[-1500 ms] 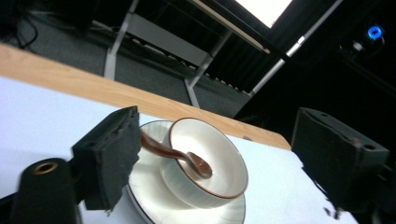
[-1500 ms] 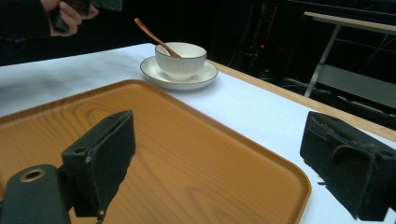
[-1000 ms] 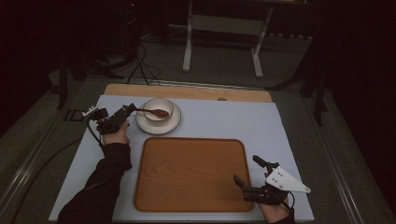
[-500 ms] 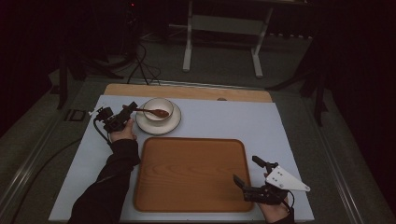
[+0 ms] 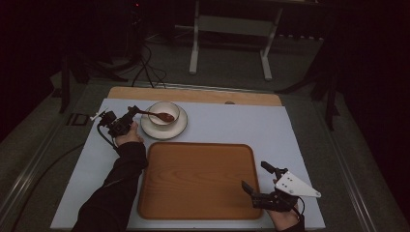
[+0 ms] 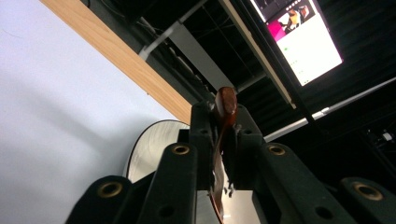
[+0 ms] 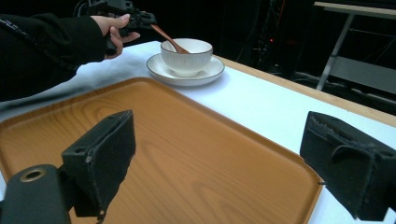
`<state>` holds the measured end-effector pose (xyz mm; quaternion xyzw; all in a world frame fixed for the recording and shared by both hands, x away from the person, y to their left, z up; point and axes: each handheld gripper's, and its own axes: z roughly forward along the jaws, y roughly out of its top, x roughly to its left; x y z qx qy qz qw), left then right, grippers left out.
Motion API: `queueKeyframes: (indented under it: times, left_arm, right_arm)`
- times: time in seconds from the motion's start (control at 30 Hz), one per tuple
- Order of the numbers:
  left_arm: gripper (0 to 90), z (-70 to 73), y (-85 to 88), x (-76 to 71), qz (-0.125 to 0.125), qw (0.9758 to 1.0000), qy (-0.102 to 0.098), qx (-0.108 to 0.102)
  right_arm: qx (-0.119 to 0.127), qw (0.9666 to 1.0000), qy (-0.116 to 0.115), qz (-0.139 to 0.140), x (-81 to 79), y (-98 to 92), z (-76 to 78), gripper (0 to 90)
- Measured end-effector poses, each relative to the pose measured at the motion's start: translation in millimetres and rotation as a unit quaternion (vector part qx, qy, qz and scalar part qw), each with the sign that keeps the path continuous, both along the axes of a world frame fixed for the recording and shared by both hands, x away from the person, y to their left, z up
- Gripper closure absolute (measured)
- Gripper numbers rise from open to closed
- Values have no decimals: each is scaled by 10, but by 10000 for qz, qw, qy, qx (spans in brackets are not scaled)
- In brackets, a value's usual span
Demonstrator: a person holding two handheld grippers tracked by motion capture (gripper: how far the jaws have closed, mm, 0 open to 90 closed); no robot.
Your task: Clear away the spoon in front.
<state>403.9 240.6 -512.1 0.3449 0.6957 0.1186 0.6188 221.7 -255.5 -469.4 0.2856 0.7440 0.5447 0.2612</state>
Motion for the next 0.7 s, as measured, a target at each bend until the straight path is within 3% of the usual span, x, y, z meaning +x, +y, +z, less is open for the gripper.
queueKeyframes:
  times: [0.13, 0.47, 0.7]
  left_arm:
    - [837, 14, -15, -1, -5, 10000, -33, 17]
    - [842, 175, -42, -21, -150, 9988, -438, 157]
    - [843, 401, -24, -53, -326, 9957, -640, 580]
  right_arm:
    - [2, 10000, -6, 2, 2, -1, -2, 104]
    - [9, 10000, -14, 0, 6, -5, -5, 104]
    - [82, 10000, -41, 2, 0, -19, 3, 103]
